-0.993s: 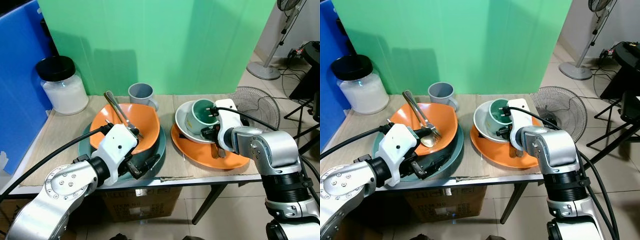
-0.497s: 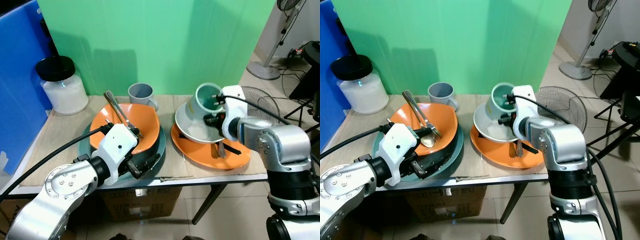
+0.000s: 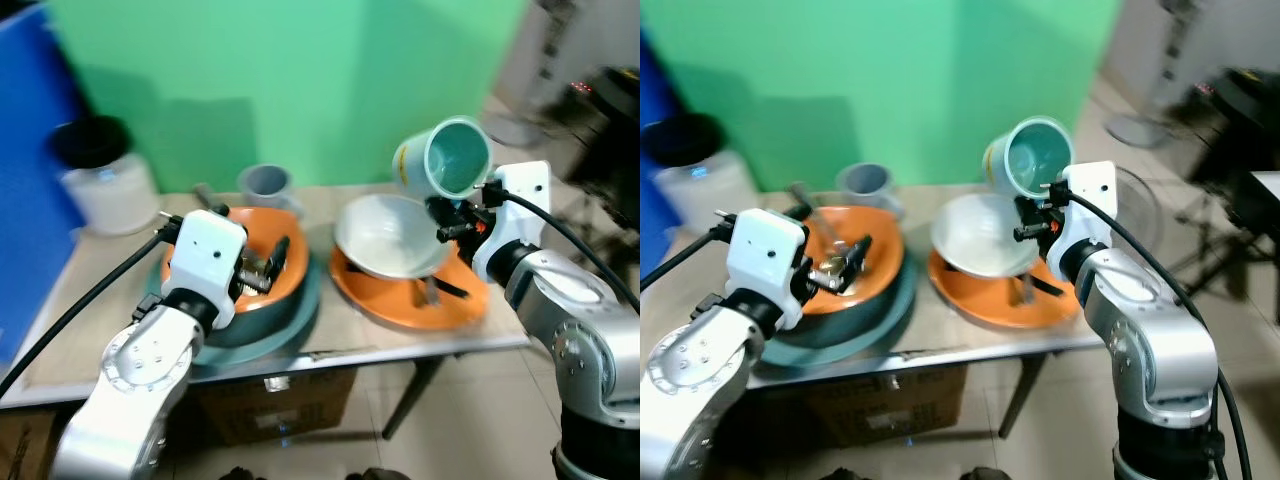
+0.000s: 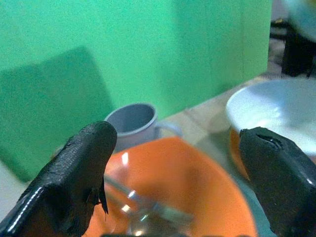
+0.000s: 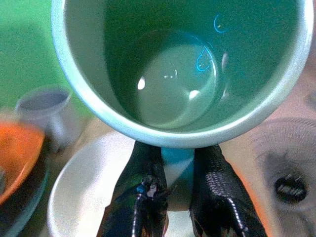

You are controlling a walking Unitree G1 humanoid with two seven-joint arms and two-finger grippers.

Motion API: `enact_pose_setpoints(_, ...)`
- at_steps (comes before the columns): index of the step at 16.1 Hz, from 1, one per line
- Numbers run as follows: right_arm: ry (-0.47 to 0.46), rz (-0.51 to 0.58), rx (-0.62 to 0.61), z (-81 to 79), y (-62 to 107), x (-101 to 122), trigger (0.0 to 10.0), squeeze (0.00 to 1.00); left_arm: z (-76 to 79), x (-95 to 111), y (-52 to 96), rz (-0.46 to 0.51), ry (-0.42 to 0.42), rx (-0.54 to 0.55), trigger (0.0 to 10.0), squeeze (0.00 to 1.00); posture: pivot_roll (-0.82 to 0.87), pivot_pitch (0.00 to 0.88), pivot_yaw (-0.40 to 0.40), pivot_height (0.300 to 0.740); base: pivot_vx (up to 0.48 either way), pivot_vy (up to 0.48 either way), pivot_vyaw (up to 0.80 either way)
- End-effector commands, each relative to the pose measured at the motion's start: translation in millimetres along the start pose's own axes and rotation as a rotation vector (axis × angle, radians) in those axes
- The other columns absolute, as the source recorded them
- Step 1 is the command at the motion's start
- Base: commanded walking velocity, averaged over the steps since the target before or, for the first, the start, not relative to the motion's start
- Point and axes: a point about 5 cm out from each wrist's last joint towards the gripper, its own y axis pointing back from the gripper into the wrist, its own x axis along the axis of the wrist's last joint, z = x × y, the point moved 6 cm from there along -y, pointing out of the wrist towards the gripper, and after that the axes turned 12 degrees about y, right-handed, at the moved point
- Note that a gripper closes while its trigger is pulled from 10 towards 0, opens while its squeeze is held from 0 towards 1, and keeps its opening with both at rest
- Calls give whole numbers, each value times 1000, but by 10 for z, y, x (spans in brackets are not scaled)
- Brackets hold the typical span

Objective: Setting the table

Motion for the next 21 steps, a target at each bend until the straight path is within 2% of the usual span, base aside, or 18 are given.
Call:
enact_pose_setpoints(1, 5, 90, -49, 42, 61, 183, 10000, 0, -91, 10, -15, 16, 23, 70, 10000, 0, -99, 0, 18, 740, 0, 0, -763)
enact_pose_setpoints(2, 4, 103, -62, 51, 66, 205, 10000, 0, -122, 8, -16, 20, 38, 91, 10000, 0, -100, 0, 18, 740, 0, 0, -763)
enact_pose_setpoints(3, -4, 111, -30, -10, 86, 218, 10000, 0, -162, -10, 4, 19, 43, 108, 10000, 0, -91, 0, 7, 740, 0, 0, -763)
enact_pose_setpoints(5, 2, 106, -45, 0, 92, 169, 10000, 0, -213, -20, 26, 21, 23, 141, 10000, 0, -81, 0, -2, 740, 0, 0, -763)
enact_pose_setpoints(6, -8, 111, -75, 39, 84, 136, 10000, 0, -295, 7, 58, 41, -14, 183, 10000, 0, -79, 0, -2, 740, 0, 0, -763)
enact_pose_setpoints(7, -6, 93, -90, 63, 83, 52, 10000, 0, -432, 58, 109, 79, -14, 250, 10000, 0, -80, 0, 9, 740, 0, 0, -763)
enact_pose_setpoints(10, 17, 70, -90, 74, 136, -28, 10000, 0, -529, 128, 107, 103, -30, 280, 10000, 0, -77, 0, 30, 740, 0, 0, -754)
enact_pose_setpoints(12, 19, 24, -84, 84, 185, -146, 10000, 0, -515, 155, 96, 105, -36, 261, 10000, 0, -73, 0, 29, 740, 0, 0, -731)
enact_pose_setpoints(15, 57, 15, -122, 141, 188, -178, 10000, 0, -516, 147, 128, 108, -33, 264, 10000, 0, -71, 0, 24, 740, 0, 0, -719)
enact_pose_setpoints(21, 113, 36, -120, 136, 123, -95, 10000, 0, -510, 191, 146, 125, -24, 275, 10000, 0, -60, 0, -6, 740, 0, 0, -685)
